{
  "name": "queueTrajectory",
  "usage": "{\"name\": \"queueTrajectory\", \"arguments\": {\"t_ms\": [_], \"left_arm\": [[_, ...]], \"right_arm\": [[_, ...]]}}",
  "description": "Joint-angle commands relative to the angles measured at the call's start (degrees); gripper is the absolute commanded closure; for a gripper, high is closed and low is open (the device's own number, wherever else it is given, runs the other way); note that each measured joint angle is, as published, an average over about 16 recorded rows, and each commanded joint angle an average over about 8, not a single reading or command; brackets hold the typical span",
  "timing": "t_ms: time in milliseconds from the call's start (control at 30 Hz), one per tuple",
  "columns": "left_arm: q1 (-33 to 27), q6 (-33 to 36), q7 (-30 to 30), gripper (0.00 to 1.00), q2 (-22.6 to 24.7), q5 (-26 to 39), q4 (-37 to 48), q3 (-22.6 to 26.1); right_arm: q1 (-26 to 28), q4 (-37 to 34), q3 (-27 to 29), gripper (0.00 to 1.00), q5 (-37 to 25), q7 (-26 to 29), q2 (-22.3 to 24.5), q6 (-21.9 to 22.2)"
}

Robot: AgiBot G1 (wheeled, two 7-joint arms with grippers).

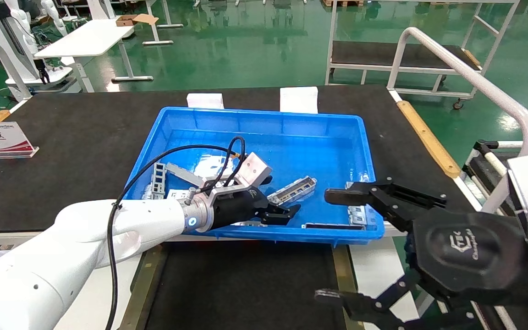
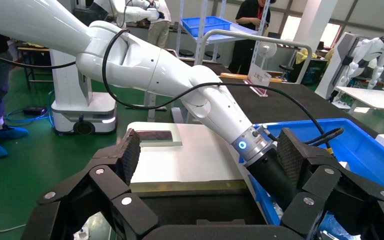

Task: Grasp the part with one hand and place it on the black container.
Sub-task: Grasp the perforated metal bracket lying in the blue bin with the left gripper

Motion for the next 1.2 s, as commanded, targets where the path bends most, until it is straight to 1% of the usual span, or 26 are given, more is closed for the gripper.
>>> {"name": "queueTrajectory", "arguments": {"t_ms": [33, 533, 1200], "left_arm": [[0.0, -0.6, -0.3, 1.0, 0.0, -0.7, -0.2, 1.1], [-0.5, -3.3, -0.6, 1.0, -0.1, -6.0, -0.6, 7.1], [-0.6, -4.5, 0.3, 1.0, -0.2, -12.0, -0.1, 12.5]], "right_arm": [[0.0, 0.0, 0.0, 1.0, 0.0, 0.0, 0.0, 0.0], [0.0, 0.0, 0.0, 1.0, 0.0, 0.0, 0.0, 0.0], [0.0, 0.0, 0.0, 1.0, 0.0, 0.0, 0.0, 0.0]]}}
